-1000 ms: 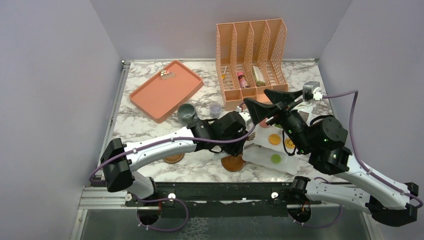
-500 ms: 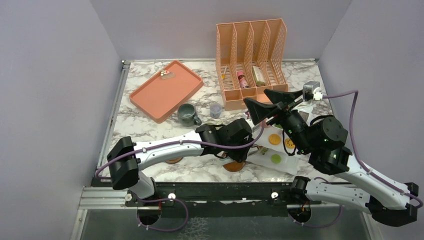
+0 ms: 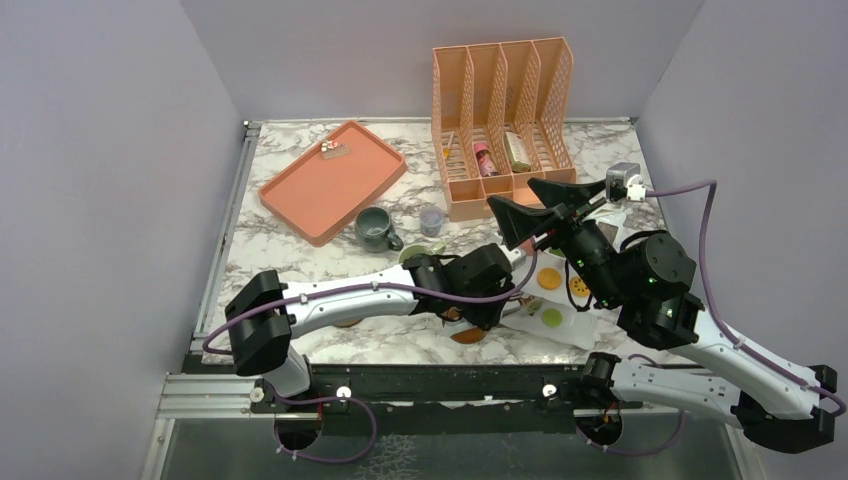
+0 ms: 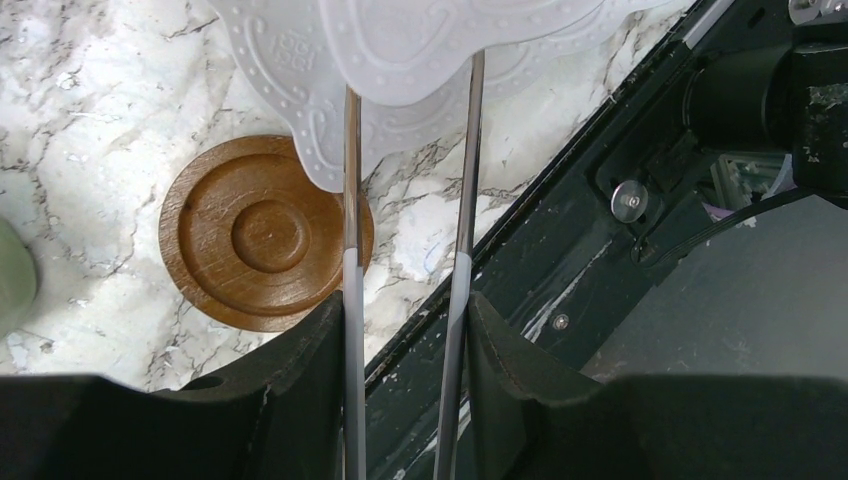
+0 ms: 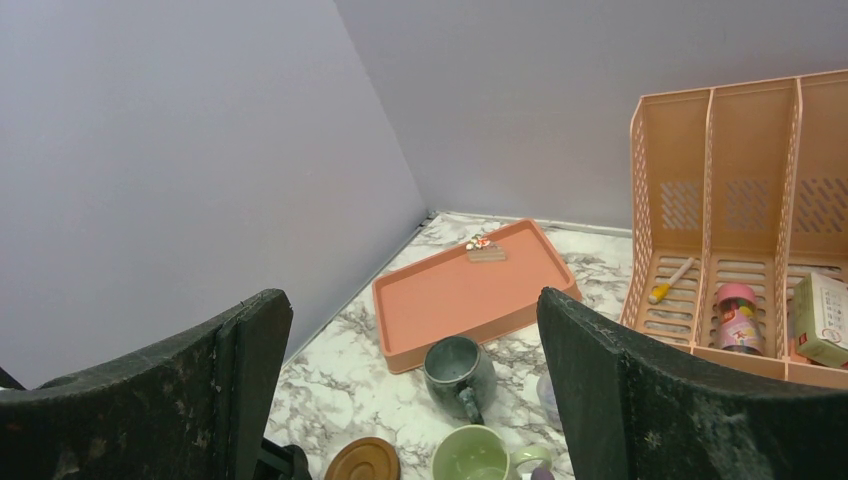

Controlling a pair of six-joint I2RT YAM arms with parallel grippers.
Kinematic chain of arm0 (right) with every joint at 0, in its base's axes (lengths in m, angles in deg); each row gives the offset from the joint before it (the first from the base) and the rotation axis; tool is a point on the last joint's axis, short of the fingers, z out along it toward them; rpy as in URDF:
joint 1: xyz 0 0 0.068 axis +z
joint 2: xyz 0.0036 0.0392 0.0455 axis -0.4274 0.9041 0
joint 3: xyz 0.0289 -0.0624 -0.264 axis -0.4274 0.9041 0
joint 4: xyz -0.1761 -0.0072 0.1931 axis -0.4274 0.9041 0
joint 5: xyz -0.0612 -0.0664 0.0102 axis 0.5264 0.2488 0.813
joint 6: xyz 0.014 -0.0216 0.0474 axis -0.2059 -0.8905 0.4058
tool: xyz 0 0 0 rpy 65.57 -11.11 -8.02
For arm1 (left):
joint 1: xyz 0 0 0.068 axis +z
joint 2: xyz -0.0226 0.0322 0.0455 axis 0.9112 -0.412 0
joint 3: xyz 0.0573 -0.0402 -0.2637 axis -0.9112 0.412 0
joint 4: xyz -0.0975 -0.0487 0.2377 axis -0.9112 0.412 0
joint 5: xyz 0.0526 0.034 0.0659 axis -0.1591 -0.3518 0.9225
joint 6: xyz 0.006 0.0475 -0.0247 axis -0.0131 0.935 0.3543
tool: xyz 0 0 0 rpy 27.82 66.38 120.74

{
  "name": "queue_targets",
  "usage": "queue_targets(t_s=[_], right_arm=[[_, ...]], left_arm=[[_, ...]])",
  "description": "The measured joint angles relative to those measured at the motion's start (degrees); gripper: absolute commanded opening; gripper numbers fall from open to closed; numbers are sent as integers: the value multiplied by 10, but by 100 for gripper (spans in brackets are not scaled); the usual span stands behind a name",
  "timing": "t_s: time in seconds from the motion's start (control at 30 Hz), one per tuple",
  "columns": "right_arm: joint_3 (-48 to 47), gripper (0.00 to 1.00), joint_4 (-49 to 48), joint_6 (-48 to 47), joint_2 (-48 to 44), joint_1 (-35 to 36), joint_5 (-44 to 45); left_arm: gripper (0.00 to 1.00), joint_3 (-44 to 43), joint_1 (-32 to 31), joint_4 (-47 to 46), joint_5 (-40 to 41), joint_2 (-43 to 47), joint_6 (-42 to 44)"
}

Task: Serve the afternoon tea
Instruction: Place the desert on the desert table.

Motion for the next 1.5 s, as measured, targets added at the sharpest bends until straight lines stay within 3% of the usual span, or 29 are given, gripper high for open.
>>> queue_targets(t_s=[0.5,1.17,1.5], right_arm=[[0,98,0,0,0,0,0],[0,98,0,0,-7,0,0],[0,98,0,0,-7,0,0]], left_arm=[[53,0,-5,-7,2,-22,-3],[42,5,-3,13,56,37,-11],[35,5,-2,16,80,7,-9]])
